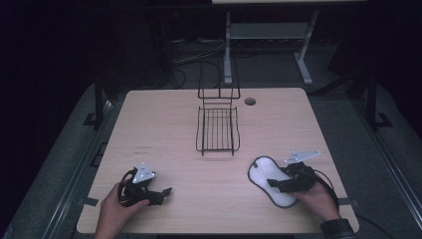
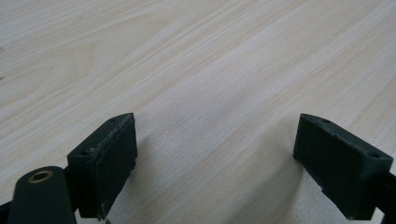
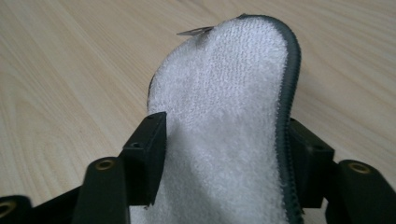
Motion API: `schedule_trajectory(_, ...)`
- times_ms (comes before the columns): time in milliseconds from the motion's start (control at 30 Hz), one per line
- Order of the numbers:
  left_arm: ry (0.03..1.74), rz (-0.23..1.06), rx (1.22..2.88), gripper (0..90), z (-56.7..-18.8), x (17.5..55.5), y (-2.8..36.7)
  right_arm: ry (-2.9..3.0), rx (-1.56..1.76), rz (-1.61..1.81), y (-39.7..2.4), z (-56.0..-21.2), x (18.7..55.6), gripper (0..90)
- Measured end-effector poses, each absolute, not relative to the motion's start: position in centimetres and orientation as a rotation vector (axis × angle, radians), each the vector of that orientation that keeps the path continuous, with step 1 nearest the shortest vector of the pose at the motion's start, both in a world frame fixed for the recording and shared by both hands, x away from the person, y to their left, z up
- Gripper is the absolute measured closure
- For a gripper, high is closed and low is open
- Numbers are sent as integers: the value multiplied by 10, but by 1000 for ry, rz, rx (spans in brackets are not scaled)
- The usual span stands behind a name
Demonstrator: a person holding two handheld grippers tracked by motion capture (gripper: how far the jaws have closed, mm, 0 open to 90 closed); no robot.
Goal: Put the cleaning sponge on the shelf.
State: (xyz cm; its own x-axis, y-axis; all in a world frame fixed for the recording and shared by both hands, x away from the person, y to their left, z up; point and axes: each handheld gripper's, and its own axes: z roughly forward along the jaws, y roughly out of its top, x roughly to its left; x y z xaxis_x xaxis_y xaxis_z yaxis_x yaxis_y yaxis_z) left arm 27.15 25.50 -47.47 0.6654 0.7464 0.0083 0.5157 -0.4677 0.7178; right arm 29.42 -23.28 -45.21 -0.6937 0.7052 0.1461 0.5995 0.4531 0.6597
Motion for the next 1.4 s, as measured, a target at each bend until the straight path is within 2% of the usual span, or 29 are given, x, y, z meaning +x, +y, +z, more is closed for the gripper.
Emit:
schedule_trajectory(867,971,421,2174,126,-475,271,255,2483,1127,1284,-237,-429,286,732)
schedule_trajectory(1400,971,421,2173,125,-475,271,255,2461,1096,1322,-243,-416,286,746)
